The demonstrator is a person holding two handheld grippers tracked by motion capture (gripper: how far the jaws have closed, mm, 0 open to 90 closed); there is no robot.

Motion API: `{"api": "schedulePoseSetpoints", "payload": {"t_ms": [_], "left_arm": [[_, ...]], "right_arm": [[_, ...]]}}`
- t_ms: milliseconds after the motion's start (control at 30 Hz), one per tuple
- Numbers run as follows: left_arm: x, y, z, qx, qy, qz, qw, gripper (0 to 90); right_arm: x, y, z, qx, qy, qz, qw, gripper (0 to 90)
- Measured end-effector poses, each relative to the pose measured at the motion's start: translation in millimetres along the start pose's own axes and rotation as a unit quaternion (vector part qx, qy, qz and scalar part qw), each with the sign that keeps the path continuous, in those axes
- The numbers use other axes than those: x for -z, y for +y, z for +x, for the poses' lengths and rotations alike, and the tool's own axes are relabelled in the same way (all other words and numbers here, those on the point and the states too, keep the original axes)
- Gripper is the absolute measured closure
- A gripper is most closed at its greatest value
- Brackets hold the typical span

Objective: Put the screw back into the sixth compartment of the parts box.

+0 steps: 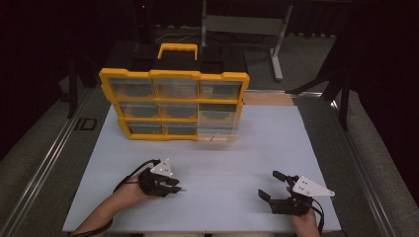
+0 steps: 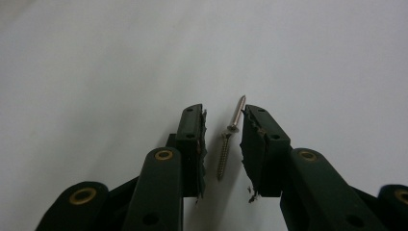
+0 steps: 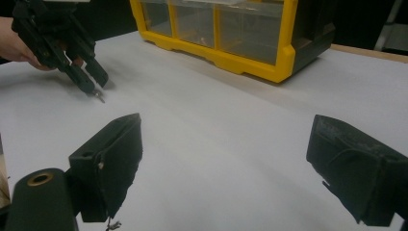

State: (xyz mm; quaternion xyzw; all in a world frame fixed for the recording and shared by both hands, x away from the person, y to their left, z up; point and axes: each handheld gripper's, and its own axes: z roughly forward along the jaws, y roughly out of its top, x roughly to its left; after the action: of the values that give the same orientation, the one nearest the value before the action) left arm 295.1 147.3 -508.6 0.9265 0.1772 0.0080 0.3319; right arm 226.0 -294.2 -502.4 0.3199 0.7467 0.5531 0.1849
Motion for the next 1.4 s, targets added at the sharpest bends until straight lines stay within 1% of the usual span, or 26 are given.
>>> {"api": "schedulePoseSetpoints", "payload": {"t_ms": [33, 67, 100, 200, 267, 367, 467, 567, 600, 633, 767, 800, 833, 900, 933, 1000, 1033, 1100, 1133, 1167, 1200, 1233, 1267, 1300, 1333, 1400], "left_arm": [[-1.1, -0.8, 0.6, 0.000, -0.003, 0.001, 1.0000, 70.0], [-1.9, -1.8, 0.7, 0.000, -0.001, 0.000, 1.0000, 71.0], [-2.1, -2.4, 0.7, 0.003, -0.002, -0.004, 1.0000, 71.9], [-1.8, -3.2, 1.3, 0.000, 0.001, -0.004, 1.0000, 75.6], [-1.9, -3.0, 1.2, -0.001, 0.005, -0.002, 1.0000, 80.3], [-1.9, -2.7, 1.6, -0.002, 0.005, 0.001, 1.0000, 87.2], [-1.8, -2.3, 1.9, -0.001, 0.005, 0.001, 1.0000, 88.1], [-1.1, -2.5, 3.1, 0.005, 0.002, 0.001, 1.0000, 88.4], [1.7, -1.9, 4.0, 0.007, 0.010, -0.004, 0.9999, 88.4], [4.2, -1.0, 5.2, 0.011, 0.011, -0.008, 0.9998, 88.4], [16.5, 6.2, 7.3, 0.015, 0.023, -0.017, 0.9995, 88.4], [21.2, 9.3, 7.8, 0.013, 0.023, -0.021, 0.9994, 88.4], [21.2, 9.3, 7.8, 0.013, 0.023, -0.021, 0.9994, 88.5], [33.1, 18.3, 8.1, 0.011, 0.027, -0.032, 0.9990, 88.5], [35.9, 20.5, 8.3, 0.012, 0.029, -0.037, 0.9988, 88.5], [43.4, 26.9, 9.3, 0.006, 0.035, -0.039, 0.9986, 88.5], [48.0, 30.8, 10.1, 0.006, 0.037, -0.045, 0.9983, 88.5], [50.5, 33.1, 10.4, 0.005, 0.038, -0.047, 0.9982, 88.5], [56.7, 38.8, 11.3, 0.004, 0.041, -0.053, 0.9978, 88.5], [56.7, 38.8, 11.3, 0.004, 0.041, -0.053, 0.9978, 88.5], [62.4, 44.4, 11.7, 0.000, 0.044, -0.055, 0.9975, 88.5], [62.4, 44.4, 11.7, 0.000, 0.044, -0.055, 0.9975, 88.4], [67.8, 49.7, 12.4, -0.001, 0.043, -0.058, 0.9974, 88.4], [72.0, 53.9, 12.5, -0.004, 0.049, -0.060, 0.9970, 88.5], [74.3, 56.0, 13.0, -0.004, 0.047, -0.062, 0.9970, 88.5], [79.3, 61.1, 13.5, -0.004, 0.053, -0.067, 0.9963, 88.5]], "right_arm": [[0.1, 0.2, 0.1, -0.002, 0.000, -0.001, 1.0000, 12.4], [0.3, 0.4, 0.0, -0.003, 0.000, -0.002, 1.0000, 12.4], [0.2, 0.3, -0.1, -0.003, 0.000, -0.002, 1.0000, 12.4], [0.1, 0.0, -0.1, -0.003, 0.000, 0.000, 1.0000, 12.4], [0.0, 0.4, 0.1, -0.003, 0.000, -0.002, 1.0000, 12.4], [-0.3, 0.0, 0.2, -0.001, -0.001, 0.001, 1.0000, 12.4], [0.0, 0.3, 0.1, -0.002, -0.001, -0.002, 1.0000, 12.4], [-0.1, -0.1, -0.1, -0.002, -0.001, 0.000, 1.0000, 12.4], [0.0, -0.1, -0.1, -0.002, -0.001, 0.001, 1.0000, 12.4], [0.3, 0.3, -0.2, -0.003, -0.001, -0.002, 1.0000, 12.4], [-0.1, -0.1, -0.3, -0.002, -0.001, 0.000, 1.0000, 12.4], [0.1, 0.1, -0.2, -0.002, -0.002, -0.001, 1.0000, 12.4], [0.1, 0.1, -0.2, -0.002, -0.002, -0.001, 1.0000, 12.4], [0.1, 0.0, 0.0, -0.001, -0.001, 0.000, 1.0000, 12.4], [0.2, 0.1, -0.1, -0.002, -0.002, 0.000, 1.0000, 12.4], [0.5, 0.4, -0.1, -0.003, -0.002, -0.002, 1.0000, 12.4], [0.5, 0.4, 0.0, -0.003, -0.002, -0.002, 1.0000, 12.4], [0.3, 0.1, 0.1, -0.001, -0.002, 0.000, 1.0000, 12.4], [0.4, 0.2, 0.1, -0.001, -0.001, 0.000, 1.0000, 12.4], [0.4, 0.4, 0.1, -0.002, -0.001, -0.001, 1.0000, 12.4], [0.4, 0.4, 0.1, -0.003, -0.001, -0.002, 1.0000, 12.4], [0.4, 0.3, 0.0, -0.002, -0.001, -0.002, 1.0000, 12.4], [0.2, 0.0, -0.1, -0.001, -0.001, -0.001, 1.0000, 12.4], [0.2, 0.0, -0.1, -0.002, -0.001, 0.000, 1.0000, 12.4], [0.2, 0.2, -0.1, -0.002, -0.001, -0.002, 1.0000, 12.4], [0.2, 0.3, -0.1, -0.003, -0.001, -0.002, 1.0000, 12.4]]}}
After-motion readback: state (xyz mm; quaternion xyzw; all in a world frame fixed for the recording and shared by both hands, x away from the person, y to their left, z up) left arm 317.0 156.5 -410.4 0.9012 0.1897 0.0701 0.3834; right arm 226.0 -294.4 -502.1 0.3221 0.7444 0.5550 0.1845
